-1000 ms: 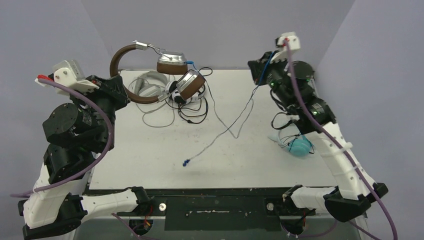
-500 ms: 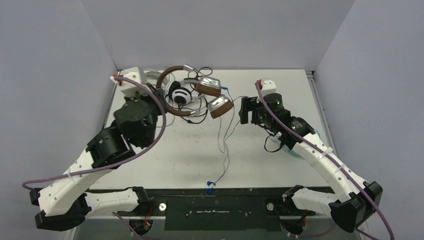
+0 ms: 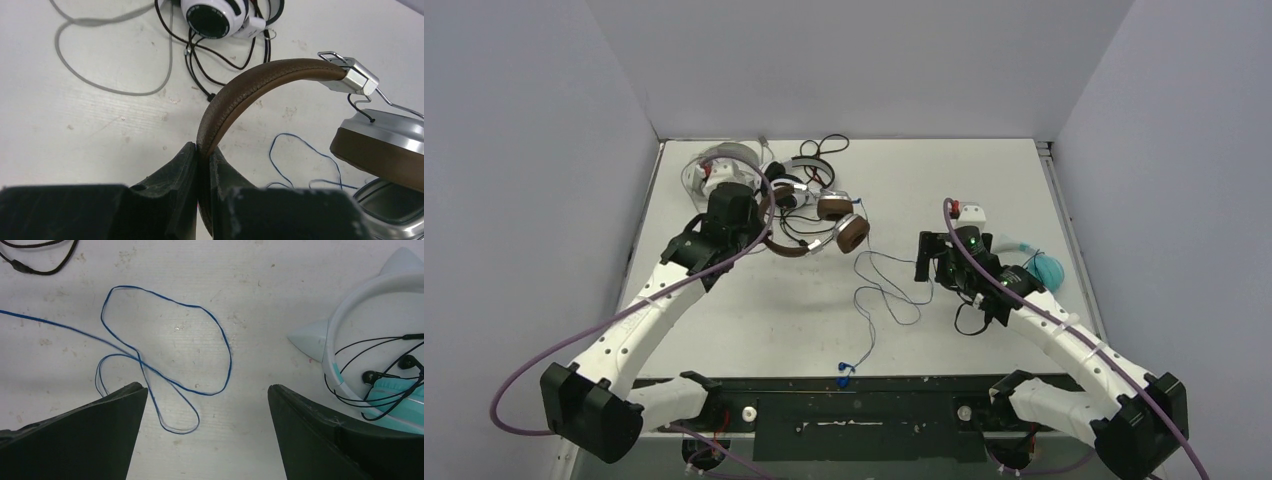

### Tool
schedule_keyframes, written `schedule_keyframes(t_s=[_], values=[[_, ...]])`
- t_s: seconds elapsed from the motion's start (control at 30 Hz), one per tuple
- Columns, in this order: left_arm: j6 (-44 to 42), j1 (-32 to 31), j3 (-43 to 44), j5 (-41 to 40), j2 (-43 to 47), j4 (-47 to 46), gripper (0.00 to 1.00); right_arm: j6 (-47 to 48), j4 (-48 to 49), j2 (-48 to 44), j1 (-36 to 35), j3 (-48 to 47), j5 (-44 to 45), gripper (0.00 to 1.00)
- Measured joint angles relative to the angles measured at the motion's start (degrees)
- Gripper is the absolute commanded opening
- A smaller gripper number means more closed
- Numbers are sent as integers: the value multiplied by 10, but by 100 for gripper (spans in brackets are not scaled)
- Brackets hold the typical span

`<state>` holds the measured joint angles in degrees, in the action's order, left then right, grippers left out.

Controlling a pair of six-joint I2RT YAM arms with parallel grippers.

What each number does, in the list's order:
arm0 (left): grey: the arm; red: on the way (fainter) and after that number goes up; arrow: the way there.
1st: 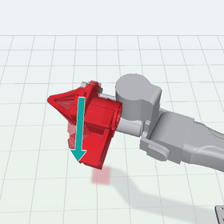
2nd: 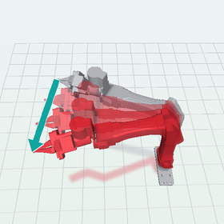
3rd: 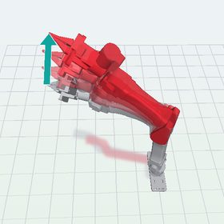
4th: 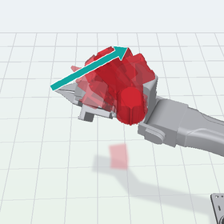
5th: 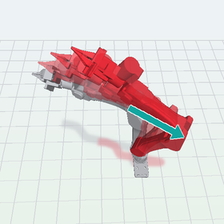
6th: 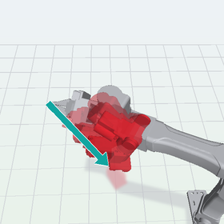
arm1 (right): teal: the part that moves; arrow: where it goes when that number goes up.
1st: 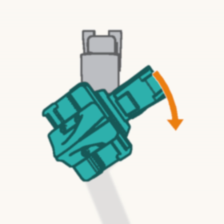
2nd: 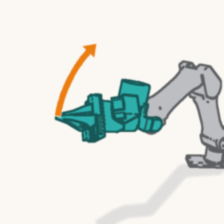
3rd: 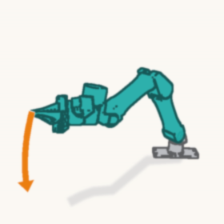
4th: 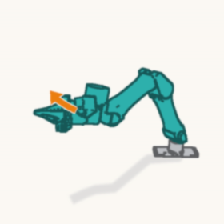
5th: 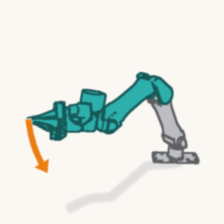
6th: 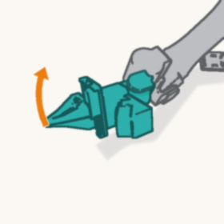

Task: Wrap the headphones
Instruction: Wrap the headphones cable around the headphones.

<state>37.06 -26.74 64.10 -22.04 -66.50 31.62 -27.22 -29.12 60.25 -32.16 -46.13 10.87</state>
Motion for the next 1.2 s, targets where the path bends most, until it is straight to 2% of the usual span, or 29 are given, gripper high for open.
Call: schedule_keyframes(t_s=[0.13, 0.37, 0.4, 0.53, 0.7, 0.83, 1.03, 1.2], values=[[30, 13, -63, 44, -5, -24, 0, -5, 16, -23, 0, 3, 4, 95], [101, 13, -227, 76, -8, -74, 0, 0, 54, -30, 3, 18, -11, 96], [107, 13, -240, 77, -10, -77, 0, 8, 62, -30, 3, 23, -32, 100], [124, 13, -283, 77, -14, -94, 0, 30, 104, -25, 3, 45, -138, 100], [136, 13, -312, 77, -11, -152, 0, 22, 154, 13, 2, 47, -230, 100], [139, 13, -330, 78, -8, -182, 0, -23, 208, 66, 2, 52, -275, 100], [139, 9, -347, 91, -8, -211, 0, -150, 361, 141, 2, 114, -341, 100], [138, 6, -353, 99, -5, -224, 0, -238, 465, 203, 2, 124, -374, 100]])
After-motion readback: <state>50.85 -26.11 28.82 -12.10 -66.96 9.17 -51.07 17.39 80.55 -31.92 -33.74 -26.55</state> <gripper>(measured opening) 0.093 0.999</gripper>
